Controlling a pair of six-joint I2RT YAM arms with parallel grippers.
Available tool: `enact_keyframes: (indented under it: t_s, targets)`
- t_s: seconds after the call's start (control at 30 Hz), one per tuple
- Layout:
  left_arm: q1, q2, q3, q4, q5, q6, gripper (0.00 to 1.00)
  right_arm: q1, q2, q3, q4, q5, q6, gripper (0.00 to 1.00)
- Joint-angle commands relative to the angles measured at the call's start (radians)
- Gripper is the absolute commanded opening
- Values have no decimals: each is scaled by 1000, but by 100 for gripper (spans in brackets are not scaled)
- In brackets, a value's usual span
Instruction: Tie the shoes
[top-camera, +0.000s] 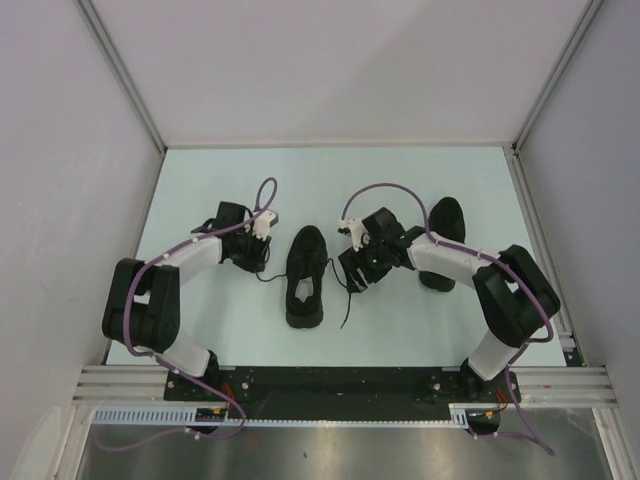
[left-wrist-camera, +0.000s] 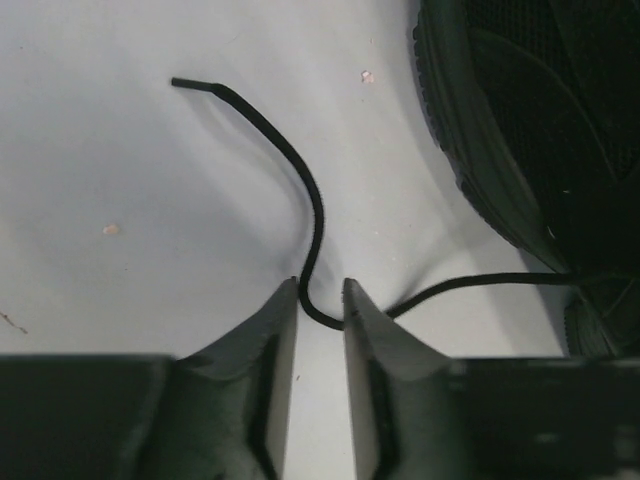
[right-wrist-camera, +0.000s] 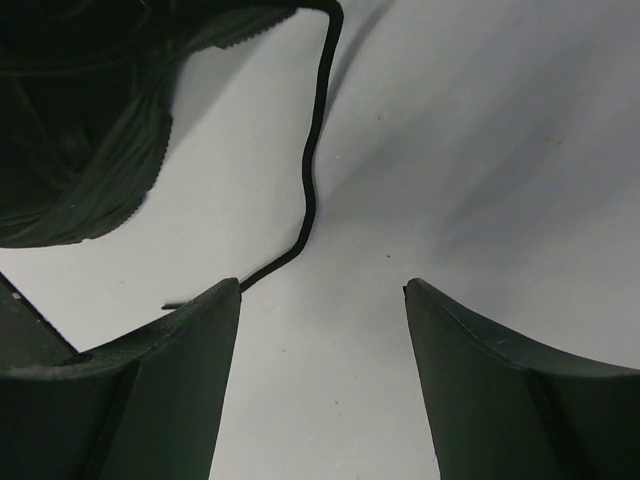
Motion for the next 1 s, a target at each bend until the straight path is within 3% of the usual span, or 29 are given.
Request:
enact_keyframes:
  t_s: [0.0, 0.07, 0.1, 0.43, 0.53, 0.63, 0.97]
  targets:
    - [-6, 21, 27, 47, 18, -17, 21, 37, 38, -18, 78, 40, 39, 70]
    - [-6, 21, 30, 42, 34, -20, 3, 50, 60, -27, 94, 50, 39, 69]
    - [-5, 11, 31, 43, 35, -23, 0, 59, 67, -30, 97, 48, 58, 68]
    - [43, -294, -26, 45, 126, -2, 0, 73, 109, -84, 169, 114, 86, 51]
    - [43, -356, -49, 47, 137, 6, 0, 74, 118, -84, 180, 114, 86, 32]
    - [43, -385, -47, 33, 135, 9, 0, 74, 103, -84, 170, 106, 74, 0]
    - [43, -457, -52, 11, 144, 30, 0, 24, -106, -87, 143, 120, 66, 0]
